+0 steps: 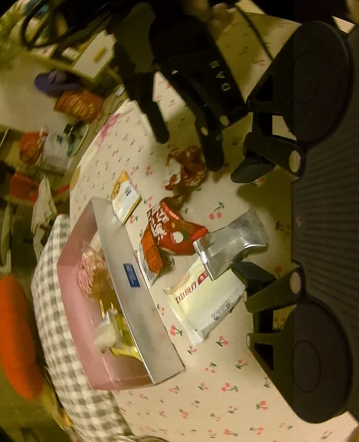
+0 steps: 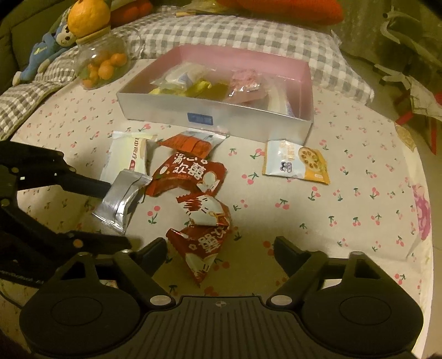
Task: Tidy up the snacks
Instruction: 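Grasp the silver foil pack with the left tool while the right tool grasps the red candy wrapper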
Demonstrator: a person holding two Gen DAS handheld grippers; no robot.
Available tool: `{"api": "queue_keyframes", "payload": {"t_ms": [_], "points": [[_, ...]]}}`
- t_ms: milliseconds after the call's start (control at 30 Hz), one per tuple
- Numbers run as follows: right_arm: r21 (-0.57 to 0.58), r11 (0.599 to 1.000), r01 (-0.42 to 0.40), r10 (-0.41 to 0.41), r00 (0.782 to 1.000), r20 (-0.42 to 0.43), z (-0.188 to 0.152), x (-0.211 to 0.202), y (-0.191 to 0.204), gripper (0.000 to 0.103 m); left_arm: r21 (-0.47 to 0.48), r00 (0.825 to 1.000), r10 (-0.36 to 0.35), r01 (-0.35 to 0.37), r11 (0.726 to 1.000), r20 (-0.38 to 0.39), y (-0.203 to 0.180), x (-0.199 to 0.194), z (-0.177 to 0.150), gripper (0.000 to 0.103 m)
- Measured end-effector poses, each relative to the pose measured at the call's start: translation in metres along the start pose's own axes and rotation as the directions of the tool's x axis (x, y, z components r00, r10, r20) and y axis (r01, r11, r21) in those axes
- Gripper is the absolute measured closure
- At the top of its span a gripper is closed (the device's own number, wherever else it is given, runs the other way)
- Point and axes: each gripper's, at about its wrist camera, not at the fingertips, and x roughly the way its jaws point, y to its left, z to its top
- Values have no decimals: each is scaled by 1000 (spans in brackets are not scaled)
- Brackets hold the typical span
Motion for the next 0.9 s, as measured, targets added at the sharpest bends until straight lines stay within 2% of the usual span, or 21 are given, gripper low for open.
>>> {"api": "queue_keyframes", "payload": {"t_ms": [67,233,300,367,400,600,667,833,900], "points": [[8,1000,-1,1,1000,3,1,0,-2,27,-31,1000,6,-6,999,-1,0,3,2,45],[31,999,-14,13,1000,9,3,2,-5,39,-21,998,68,-68,997,-7,-8,9,5,49],[37,999,-20,20,1000,6,3,4,-5,47,-37,996,90,-91,995,-16,-9,11,6,51],[43,999,-27,27,1000,-1,3,5,-6,62,-63,993,114,-115,991,-28,-10,11,8,52],[45,999,-29,29,1000,-3,3,5,-6,64,-82,993,117,-119,989,-31,-9,11,9,52],[86,996,-28,29,999,-13,6,2,-11,68,-250,994,106,-109,962,-27,3,10,12,45],[99,995,-27,29,999,-19,6,1,-13,68,-287,992,124,-127,950,-28,2,12,14,46],[106,994,-27,30,999,-25,5,0,-15,68,-295,974,220,-225,929,-49,-9,20,18,52],[107,994,-26,29,999,-29,4,0,-16,68,-271,959,276,-282,921,-61,-15,23,19,64]]}}
